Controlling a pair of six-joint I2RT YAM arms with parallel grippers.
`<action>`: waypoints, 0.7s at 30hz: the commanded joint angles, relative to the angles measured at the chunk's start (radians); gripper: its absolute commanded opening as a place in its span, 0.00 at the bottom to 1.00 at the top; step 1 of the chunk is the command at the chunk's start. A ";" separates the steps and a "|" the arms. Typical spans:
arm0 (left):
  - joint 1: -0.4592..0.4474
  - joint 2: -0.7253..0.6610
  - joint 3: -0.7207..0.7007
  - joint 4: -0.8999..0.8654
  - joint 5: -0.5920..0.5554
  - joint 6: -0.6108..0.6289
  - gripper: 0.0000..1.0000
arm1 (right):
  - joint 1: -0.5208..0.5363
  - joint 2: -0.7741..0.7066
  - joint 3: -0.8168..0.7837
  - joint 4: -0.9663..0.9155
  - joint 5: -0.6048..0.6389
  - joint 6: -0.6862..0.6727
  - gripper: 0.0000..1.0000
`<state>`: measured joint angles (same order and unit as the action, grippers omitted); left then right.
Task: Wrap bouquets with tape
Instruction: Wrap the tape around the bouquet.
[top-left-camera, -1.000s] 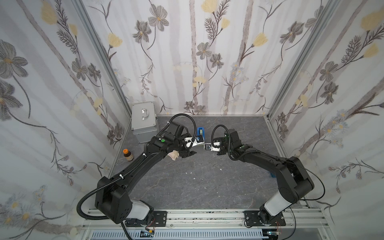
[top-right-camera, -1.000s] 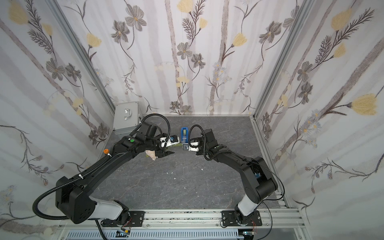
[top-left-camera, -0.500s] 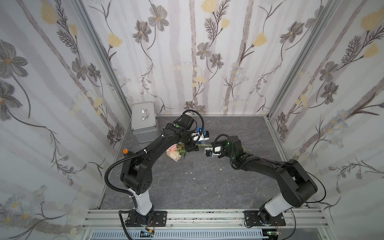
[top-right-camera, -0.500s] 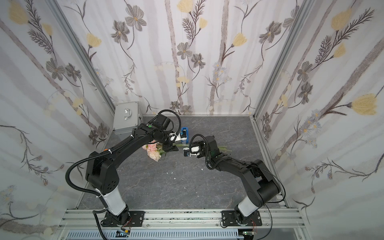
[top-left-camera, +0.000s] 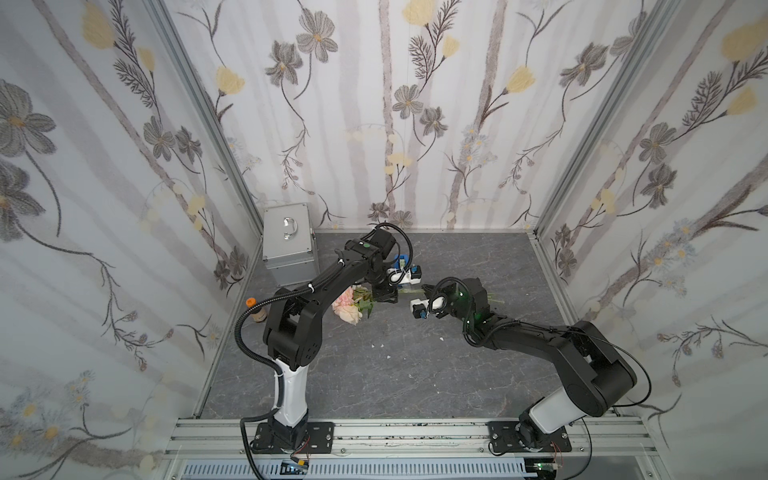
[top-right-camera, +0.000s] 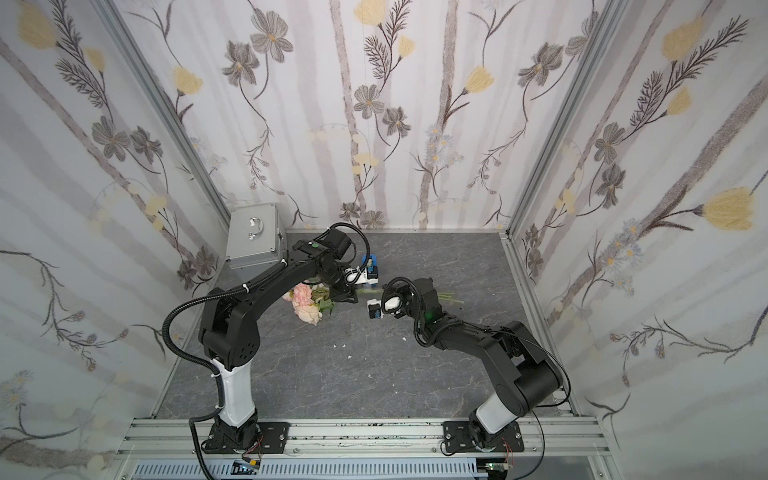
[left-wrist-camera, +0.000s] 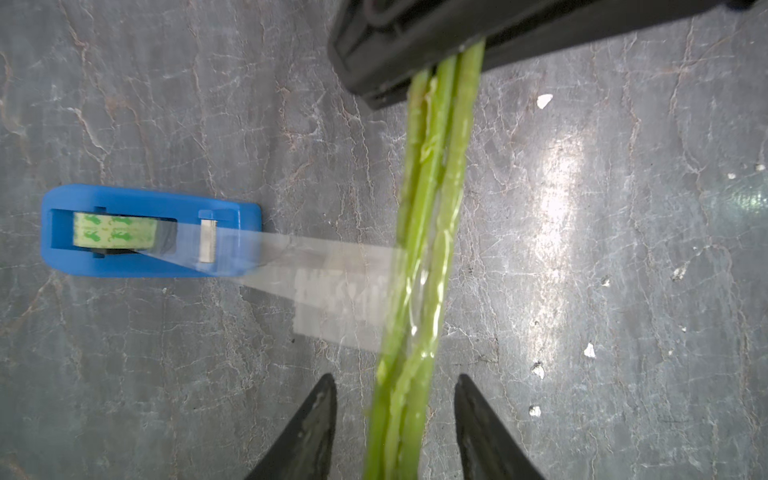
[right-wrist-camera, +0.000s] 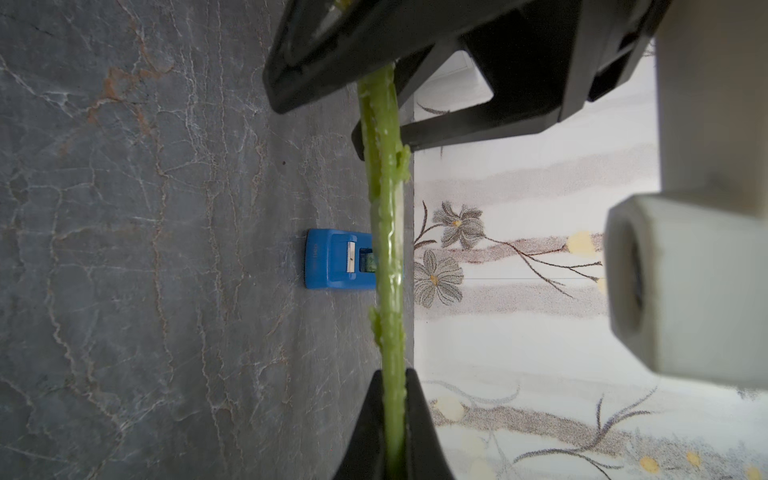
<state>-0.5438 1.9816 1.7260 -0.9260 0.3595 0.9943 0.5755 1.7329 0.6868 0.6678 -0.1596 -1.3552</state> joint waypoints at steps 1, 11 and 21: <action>-0.001 0.006 0.004 0.001 -0.017 0.025 0.35 | 0.007 0.000 -0.001 0.099 -0.081 0.001 0.00; -0.001 -0.070 -0.129 0.225 -0.105 -0.028 0.00 | 0.008 -0.009 -0.027 0.107 -0.087 0.086 0.19; -0.046 -0.261 -0.509 0.675 -0.264 0.030 0.00 | 0.013 -0.129 -0.189 0.212 -0.099 0.391 0.79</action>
<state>-0.5793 1.7443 1.2652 -0.4442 0.1627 0.9802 0.5854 1.6314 0.5179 0.8013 -0.2352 -1.1248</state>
